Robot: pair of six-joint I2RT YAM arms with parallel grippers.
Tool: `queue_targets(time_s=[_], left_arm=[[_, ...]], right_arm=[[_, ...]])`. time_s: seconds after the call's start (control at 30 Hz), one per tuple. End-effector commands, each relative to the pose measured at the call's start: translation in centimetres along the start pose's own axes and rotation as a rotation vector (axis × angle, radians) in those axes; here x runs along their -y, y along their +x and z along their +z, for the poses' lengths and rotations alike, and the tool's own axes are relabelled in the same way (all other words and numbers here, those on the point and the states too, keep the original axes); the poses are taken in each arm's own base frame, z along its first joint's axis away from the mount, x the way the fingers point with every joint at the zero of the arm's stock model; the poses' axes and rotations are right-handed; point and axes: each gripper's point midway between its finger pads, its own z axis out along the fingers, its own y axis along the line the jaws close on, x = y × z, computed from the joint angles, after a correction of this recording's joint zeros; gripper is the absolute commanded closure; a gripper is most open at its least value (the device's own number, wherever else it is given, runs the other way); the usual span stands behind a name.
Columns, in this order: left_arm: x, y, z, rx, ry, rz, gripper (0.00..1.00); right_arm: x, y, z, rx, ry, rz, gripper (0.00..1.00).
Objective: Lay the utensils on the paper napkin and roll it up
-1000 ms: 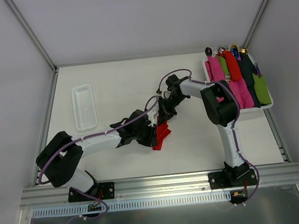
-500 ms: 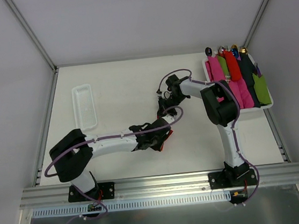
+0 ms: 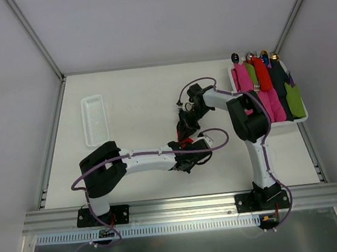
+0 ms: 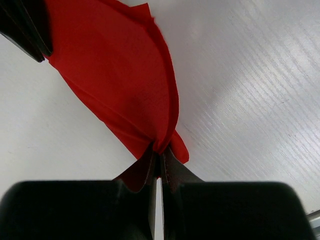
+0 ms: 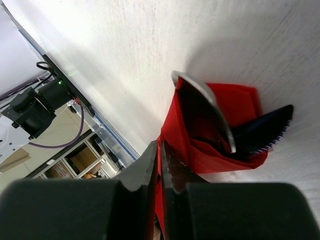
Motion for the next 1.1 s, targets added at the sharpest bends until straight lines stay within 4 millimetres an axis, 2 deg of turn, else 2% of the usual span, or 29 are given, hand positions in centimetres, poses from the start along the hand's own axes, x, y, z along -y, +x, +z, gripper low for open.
queue_targets(time_s=[0.0,0.07,0.2,0.3,0.43,0.57,0.83,0.9,1.07], left_arm=[[0.6,5.2,1.8,-0.181,0.013,0.049,1.0],[0.8,5.6,1.9,-0.195,0.02,0.042,1.0],[1.1,6.0,2.1,-0.209,0.028,0.033,1.0],[1.4,6.0,2.2,-0.212,0.039,0.017,1.0],[1.3,5.9,2.2,-0.217,0.044,0.001,1.0],[1.4,5.9,2.3,-0.22,0.05,-0.006,1.0],[1.3,5.8,2.4,-0.224,0.052,-0.018,1.0],[1.3,5.8,2.4,-0.223,0.054,-0.02,1.0],[1.4,5.5,2.4,-0.219,0.06,-0.024,0.99]], right_arm=[[0.7,-0.7,-1.7,0.055,0.062,-0.07,0.9],[-0.8,-0.6,-3.1,0.077,0.006,-0.089,0.85],[-2.1,0.3,-4.8,0.093,-0.047,-0.119,0.78],[-2.5,1.5,-5.3,0.08,-0.079,-0.124,0.78],[-2.4,3.2,-4.9,0.047,-0.107,-0.11,0.79],[-1.9,4.5,-4.2,0.008,-0.133,-0.074,0.82],[1.5,7.4,-2.4,-0.087,-0.061,-0.033,0.87],[2.3,7.5,-2.1,-0.094,-0.031,-0.032,0.87],[4.0,6.0,-1.3,-0.087,0.04,-0.023,0.88]])
